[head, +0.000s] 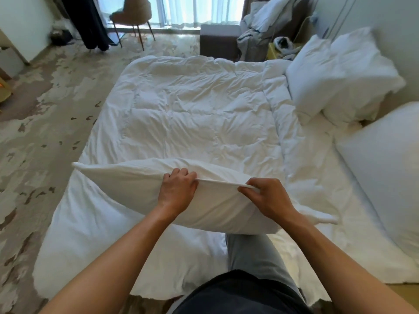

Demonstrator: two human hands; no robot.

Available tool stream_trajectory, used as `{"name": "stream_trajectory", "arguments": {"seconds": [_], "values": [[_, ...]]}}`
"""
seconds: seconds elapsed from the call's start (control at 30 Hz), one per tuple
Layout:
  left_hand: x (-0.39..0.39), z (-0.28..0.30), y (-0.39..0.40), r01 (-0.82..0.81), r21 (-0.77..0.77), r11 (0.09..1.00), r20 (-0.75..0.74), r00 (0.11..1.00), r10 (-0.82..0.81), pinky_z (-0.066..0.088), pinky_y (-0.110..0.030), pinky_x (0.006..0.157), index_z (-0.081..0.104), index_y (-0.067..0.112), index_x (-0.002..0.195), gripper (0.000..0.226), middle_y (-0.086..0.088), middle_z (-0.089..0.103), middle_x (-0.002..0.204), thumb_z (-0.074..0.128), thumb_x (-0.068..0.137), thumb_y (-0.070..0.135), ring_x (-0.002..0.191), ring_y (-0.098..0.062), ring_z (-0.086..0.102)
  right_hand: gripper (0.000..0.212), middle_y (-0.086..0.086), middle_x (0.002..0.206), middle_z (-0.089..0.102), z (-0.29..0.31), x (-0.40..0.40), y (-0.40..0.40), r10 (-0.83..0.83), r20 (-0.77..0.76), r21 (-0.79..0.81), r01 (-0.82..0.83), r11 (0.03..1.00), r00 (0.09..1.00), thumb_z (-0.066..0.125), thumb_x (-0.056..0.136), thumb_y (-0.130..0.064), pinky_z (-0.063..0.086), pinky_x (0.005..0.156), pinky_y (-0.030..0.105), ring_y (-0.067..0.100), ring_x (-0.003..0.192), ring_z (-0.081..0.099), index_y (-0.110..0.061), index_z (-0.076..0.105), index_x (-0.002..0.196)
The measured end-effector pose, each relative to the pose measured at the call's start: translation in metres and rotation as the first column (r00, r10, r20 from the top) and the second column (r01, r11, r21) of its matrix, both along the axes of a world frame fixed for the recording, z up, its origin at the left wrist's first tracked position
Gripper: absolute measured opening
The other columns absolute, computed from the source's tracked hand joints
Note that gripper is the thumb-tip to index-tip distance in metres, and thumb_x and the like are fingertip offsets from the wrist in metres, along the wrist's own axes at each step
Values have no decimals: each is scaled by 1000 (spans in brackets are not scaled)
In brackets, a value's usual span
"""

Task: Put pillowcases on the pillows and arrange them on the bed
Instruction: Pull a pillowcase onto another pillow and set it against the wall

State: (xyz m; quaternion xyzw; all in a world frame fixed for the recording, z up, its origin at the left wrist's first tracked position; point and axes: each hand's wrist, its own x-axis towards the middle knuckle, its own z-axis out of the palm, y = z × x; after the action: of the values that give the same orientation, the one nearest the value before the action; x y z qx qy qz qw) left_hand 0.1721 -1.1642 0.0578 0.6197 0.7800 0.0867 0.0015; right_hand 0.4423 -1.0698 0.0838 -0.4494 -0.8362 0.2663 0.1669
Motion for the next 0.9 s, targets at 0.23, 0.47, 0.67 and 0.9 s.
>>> {"name": "stream_trajectory", "arguments": {"seconds": [0.23, 0.47, 0.67, 0.9], "values": [[74, 5, 32, 179, 5, 984, 229, 958, -175, 43, -35, 63, 59, 22, 91, 25, 6, 61, 86, 41, 105, 33, 87, -20, 53, 24, -15, 74, 74, 11, 91, -10, -215, 49, -13, 216, 976, 975, 70, 91, -54, 55, 64, 32, 2, 70, 68, -32, 76, 83], [156, -50, 18, 338, -176, 925, 366, 894, -257, 53, -42, 72, 64, 19, 95, 29, 1, 64, 91, 39, 106, 29, 89, -22, 58, 17, -7, 86, 73, -47, 165, -27, -323, 274, -54, 349, 935, 906, 68, 98, -39, 52, 68, 38, 19, 81, 68, -26, 72, 88], [174, -83, 12, 282, -243, 928, 423, 892, -160, 51, -38, 70, 67, 21, 99, 27, 2, 61, 92, 46, 104, 37, 90, -21, 57, 13, -13, 88, 60, -91, 179, -42, -399, 244, -53, 423, 904, 884, 64, 102, -34, 44, 66, 29, 14, 79, 60, -25, 69, 94], [129, -80, 32, 81, -336, 938, 274, 962, 15, 49, -39, 67, 60, 16, 98, 14, -1, 55, 100, 49, 98, 25, 101, -24, 49, 9, -8, 95, 65, -81, 185, -2, -462, 73, -3, 464, 886, 884, 68, 100, -27, 51, 70, 31, 11, 80, 60, -19, 72, 100]]}}
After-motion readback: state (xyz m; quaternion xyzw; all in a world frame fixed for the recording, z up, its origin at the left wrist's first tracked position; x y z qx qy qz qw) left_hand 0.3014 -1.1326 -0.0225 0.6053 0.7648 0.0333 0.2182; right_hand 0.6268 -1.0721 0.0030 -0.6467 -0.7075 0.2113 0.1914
